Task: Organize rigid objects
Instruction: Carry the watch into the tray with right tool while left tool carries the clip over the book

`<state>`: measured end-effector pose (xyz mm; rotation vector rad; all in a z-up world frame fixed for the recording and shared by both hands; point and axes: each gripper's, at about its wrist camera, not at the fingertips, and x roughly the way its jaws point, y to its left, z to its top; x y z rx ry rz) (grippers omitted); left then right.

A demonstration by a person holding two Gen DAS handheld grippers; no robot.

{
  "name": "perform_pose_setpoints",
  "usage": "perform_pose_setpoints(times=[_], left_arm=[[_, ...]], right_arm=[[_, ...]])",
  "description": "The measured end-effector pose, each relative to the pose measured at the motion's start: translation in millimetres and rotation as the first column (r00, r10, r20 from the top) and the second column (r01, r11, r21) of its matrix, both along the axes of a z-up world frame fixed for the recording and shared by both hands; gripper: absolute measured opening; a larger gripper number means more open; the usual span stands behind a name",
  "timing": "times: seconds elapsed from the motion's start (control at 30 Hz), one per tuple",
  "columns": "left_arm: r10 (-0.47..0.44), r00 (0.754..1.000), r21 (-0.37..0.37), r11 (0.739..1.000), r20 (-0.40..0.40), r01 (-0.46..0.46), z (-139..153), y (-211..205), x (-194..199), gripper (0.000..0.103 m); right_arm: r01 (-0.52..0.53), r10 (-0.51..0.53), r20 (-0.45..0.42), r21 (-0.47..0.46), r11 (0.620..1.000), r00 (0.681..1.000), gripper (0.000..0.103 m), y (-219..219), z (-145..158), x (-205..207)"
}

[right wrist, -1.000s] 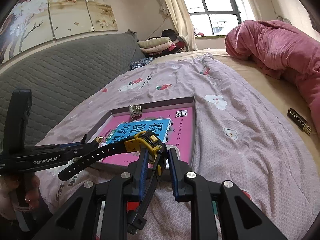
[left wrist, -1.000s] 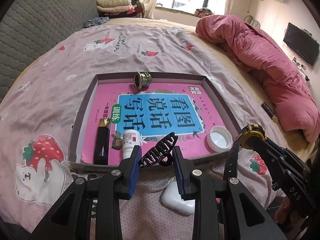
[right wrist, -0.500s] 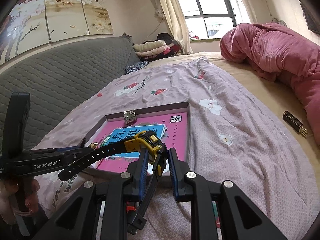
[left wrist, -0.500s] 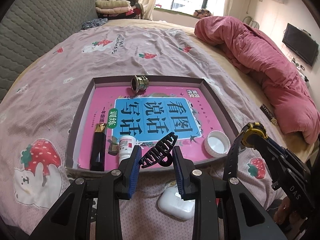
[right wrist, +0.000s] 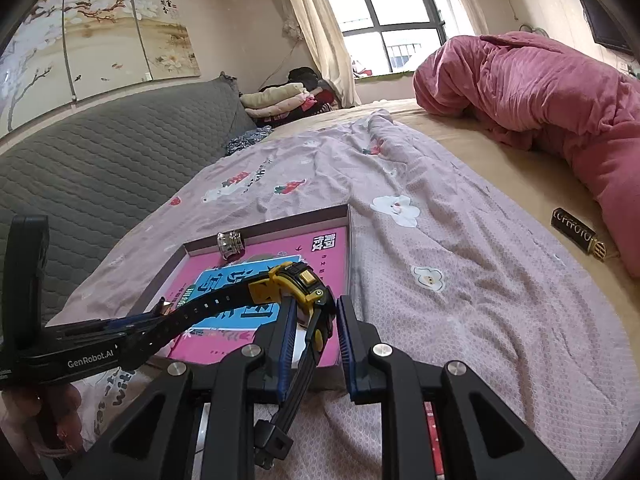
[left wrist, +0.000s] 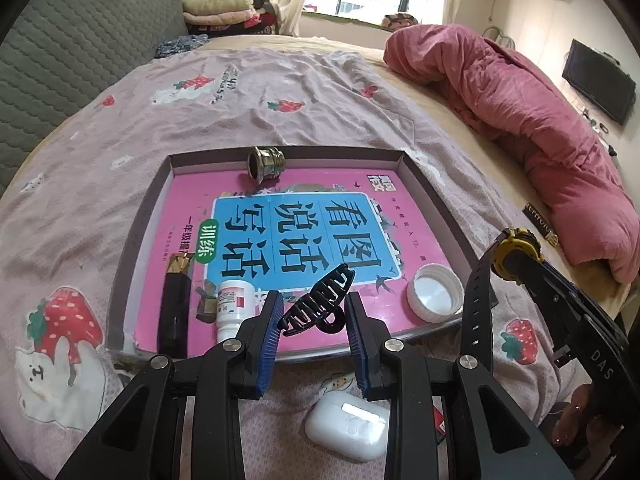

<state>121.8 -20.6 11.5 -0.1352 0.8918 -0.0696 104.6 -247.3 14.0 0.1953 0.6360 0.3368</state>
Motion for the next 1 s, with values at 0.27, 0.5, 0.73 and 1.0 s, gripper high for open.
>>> perform_pose_setpoints(times=[0.27, 0.5, 0.73, 1.0], left_arm=[[0.0, 1.0, 0.008, 1.0, -0.013, 0.0, -9.2, -1.8, 12.1, 0.032], [0.007, 1.0, 0.018, 1.0, -0.028, -0.006, -17.9, -2.2, 17.7, 0.032], [0.011, 0.999, 0.019, 1.0, -0.038, -0.01, -23.9, -1.5, 21.5, 0.032], [0.011, 0.999, 0.02, 1.0, -0.052, -0.009, -30.3, -0.3, 23.6, 0.032]], right_arm=[[0.031, -0.031, -0.015, -0.01, 0.999, 0.999, 0.021, 3.9, -7.3, 14.5], [0.034, -0.034, -0.019, -0.043, 0.999, 0.999, 0.021, 12.2, -13.5, 23.6], [0.026, -0.028, -0.025, -0.082, 0.996, 0.999, 0.021, 23.1, -20.9, 32.1], [0.018, -0.021, -0.023, -0.137, 0.99, 1.0, 0.021, 30.5, -25.6, 35.4]])
